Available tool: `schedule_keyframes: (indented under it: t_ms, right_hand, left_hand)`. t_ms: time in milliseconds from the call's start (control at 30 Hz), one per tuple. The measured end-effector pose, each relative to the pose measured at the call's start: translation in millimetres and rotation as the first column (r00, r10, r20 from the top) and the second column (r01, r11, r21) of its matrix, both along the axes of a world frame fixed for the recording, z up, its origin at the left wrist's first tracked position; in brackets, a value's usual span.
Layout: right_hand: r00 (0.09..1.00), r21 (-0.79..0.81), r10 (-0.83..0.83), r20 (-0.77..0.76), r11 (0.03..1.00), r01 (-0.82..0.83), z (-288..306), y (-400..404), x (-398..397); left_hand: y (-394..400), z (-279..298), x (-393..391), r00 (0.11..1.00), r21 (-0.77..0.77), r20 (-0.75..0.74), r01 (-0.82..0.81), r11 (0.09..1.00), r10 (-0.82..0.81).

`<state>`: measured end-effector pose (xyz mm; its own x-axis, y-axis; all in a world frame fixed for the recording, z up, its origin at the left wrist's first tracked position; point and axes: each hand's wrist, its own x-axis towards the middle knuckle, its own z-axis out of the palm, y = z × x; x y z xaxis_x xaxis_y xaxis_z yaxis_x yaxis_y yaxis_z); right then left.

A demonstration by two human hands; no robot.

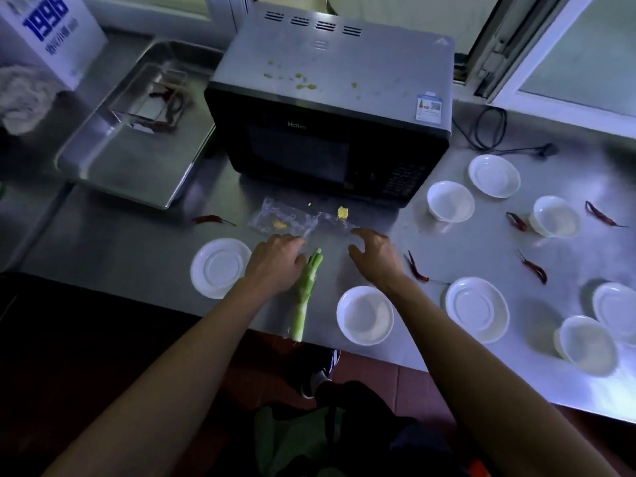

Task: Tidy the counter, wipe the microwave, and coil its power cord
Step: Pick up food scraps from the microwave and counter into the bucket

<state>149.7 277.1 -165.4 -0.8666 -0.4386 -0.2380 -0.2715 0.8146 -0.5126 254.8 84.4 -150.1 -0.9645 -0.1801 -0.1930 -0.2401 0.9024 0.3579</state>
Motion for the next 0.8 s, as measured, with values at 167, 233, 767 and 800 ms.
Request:
schedule_keyframes:
  t_ms: [167,233,767,800]
  right_hand:
    - [1.0,0.03,-0.016,0.027,0.999,0.015,-13.0,-13.6,-26.8]
    - [0.999,0.036,-0.03,0.04,0.999,0.029,-18.1,-17.4,-34.0]
    - [0.981,0.071,-0.188,-0.056,0.979,0.192,-54.7,-73.5,-72.7]
    - [0.98,0.083,-0.188,-0.062,0.978,0.193,-56.7,-77.0,-74.5]
  left_hand:
    - [-12.3,-7.8,-21.3,1.0,0.004,-0.007,0.005,1.0,-0.005]
    - [-16.4,-11.0,-29.0,1.0,-0.007,0.018,0.014,1.0,-0.014]
    - [-70.5,-51.9,-105.8,0.993,0.03,0.023,0.116,0.993,-0.117]
    - [-73.5,-54.7,-110.8,0.992,0.023,0.021,0.124,0.992,-0.124]
